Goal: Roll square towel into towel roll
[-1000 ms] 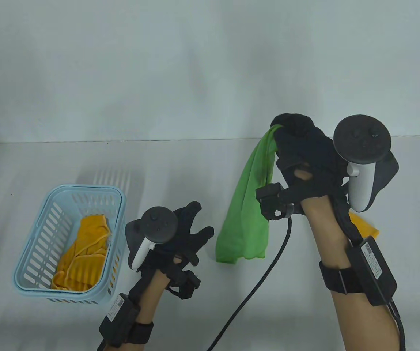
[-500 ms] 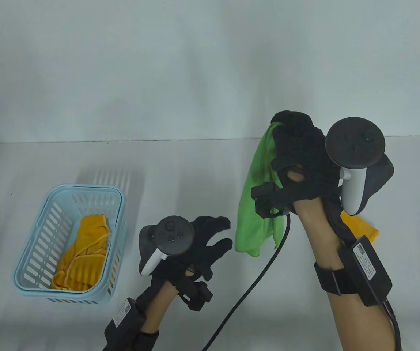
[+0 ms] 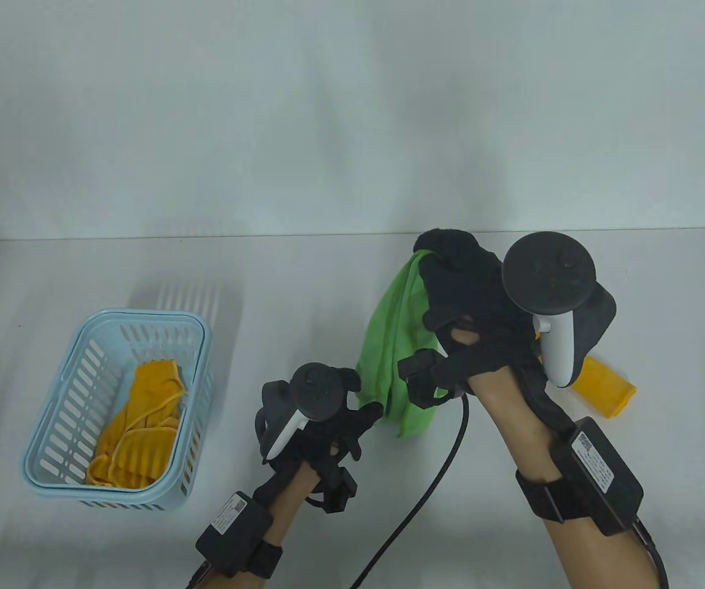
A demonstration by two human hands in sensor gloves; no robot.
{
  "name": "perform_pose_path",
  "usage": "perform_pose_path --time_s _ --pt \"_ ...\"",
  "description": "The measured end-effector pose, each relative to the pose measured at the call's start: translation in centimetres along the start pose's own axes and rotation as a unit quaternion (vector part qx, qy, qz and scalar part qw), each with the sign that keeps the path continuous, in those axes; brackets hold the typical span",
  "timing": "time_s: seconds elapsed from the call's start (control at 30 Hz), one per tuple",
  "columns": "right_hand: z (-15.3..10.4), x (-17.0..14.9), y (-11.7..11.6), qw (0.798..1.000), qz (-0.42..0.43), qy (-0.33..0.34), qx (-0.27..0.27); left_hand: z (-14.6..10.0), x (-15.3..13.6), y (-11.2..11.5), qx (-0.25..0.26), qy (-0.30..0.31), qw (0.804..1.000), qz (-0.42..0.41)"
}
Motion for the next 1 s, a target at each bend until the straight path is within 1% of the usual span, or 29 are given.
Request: perform_pose_path --time_s 0.13,0.23,0.33,0.5,0.63,0.83,1.0 --pt "-0.5 -0.1 -0.7 1.000 -0.008 0.009 0.011 0.4 0.1 0.6 0.001 -0.012 1.000 0.006" --pt "-0.6 -0.3 -1.1 1.000 -0.008 0.011 0.016 0.2 0.4 1.0 0.018 -0.014 1.000 0.013" --pt "-0.7 -0.5 -1.5 1.000 -0.012 0.009 0.020 0.0 1.0 1.3 0.027 -0.003 0.999 0.026" --pt "-0.9 -0.7 -2.2 0.999 -0.008 0.005 0.037 -0.3 1.5 1.5 0.034 0.004 0.999 0.024" --pt "-0.9 -0.6 -1.9 1.000 -0.012 0.009 0.025 -0.3 1.2 1.0 0.040 0.006 0.999 0.026" --pt "-0.3 -0.8 -0.8 1.000 -0.015 -0.001 0.002 -0.1 -0.1 0.2 0.015 -0.002 1.000 -0.014" --pt "0.1 -1.0 -0.2 1.000 -0.012 -0.010 -0.004 0.6 -1.2 -0.3 0.010 -0.023 0.999 -0.030"
Point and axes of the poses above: the tracker on the back of each hand, its own x axis roughly to the thumb side, its own z axis roughly from the wrist to the fingertips, y = z × x, the point moved 1 cm from there along z, roughly from the wrist to the fingertips, and after that the axes turned 14 degrees about -y, right-handed, at the moved point
